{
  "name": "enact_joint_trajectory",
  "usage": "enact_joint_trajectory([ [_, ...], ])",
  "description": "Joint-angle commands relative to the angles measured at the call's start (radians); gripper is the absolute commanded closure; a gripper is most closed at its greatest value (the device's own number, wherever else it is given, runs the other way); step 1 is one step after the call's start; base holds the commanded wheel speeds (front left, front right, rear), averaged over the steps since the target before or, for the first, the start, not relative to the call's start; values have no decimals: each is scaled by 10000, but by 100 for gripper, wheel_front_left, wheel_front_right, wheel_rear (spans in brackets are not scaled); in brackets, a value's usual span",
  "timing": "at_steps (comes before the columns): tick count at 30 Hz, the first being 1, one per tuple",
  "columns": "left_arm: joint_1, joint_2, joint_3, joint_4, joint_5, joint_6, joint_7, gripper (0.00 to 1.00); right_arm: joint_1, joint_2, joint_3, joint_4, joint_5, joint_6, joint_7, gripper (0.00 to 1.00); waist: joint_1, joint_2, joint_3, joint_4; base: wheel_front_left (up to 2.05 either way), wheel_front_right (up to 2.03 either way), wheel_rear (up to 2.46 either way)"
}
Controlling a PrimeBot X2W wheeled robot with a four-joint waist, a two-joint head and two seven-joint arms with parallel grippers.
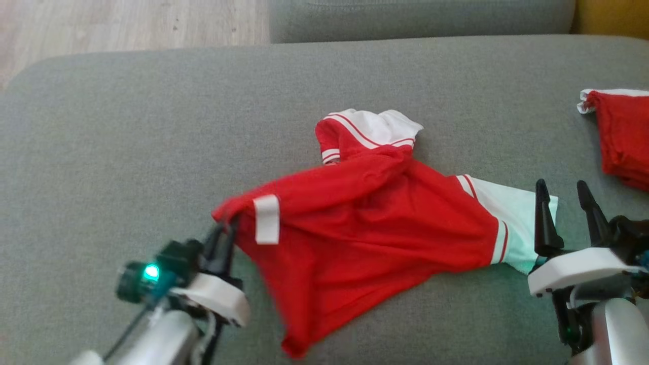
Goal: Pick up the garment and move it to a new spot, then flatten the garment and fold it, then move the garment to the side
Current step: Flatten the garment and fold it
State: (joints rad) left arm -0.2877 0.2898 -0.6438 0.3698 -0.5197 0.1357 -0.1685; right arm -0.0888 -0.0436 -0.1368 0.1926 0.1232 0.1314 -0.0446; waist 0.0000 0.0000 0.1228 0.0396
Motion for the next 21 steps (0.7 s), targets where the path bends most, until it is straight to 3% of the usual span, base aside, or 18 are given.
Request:
enact_joint_trajectory([
  [1, -557, 471, 518, -446, -20, 119, -46, 100, -73, -66, 198, -310, 50, -7, -70, 0, 0, 0, -64, 20, 0, 0, 0],
  [7, -1703, 1745, 970, -1457, 88, -69, 1009, 100, -98, -66, 242, -361, 56, -7, -53, 0, 0, 0, -73, -130, 0, 0, 0],
  [13, -3118, 2674, 1219, -1035, 109, -558, 2126, 100, -285, -66, 373, -432, 61, -7, -88, 0, 0, 0, 314, -652, 0, 0, 0],
  [21, -4545, 2846, 1214, -106, 265, -1039, 2302, 100, -539, -66, 529, -391, 123, -7, -233, 0, 0, 0, 960, -1368, 0, 0, 0],
])
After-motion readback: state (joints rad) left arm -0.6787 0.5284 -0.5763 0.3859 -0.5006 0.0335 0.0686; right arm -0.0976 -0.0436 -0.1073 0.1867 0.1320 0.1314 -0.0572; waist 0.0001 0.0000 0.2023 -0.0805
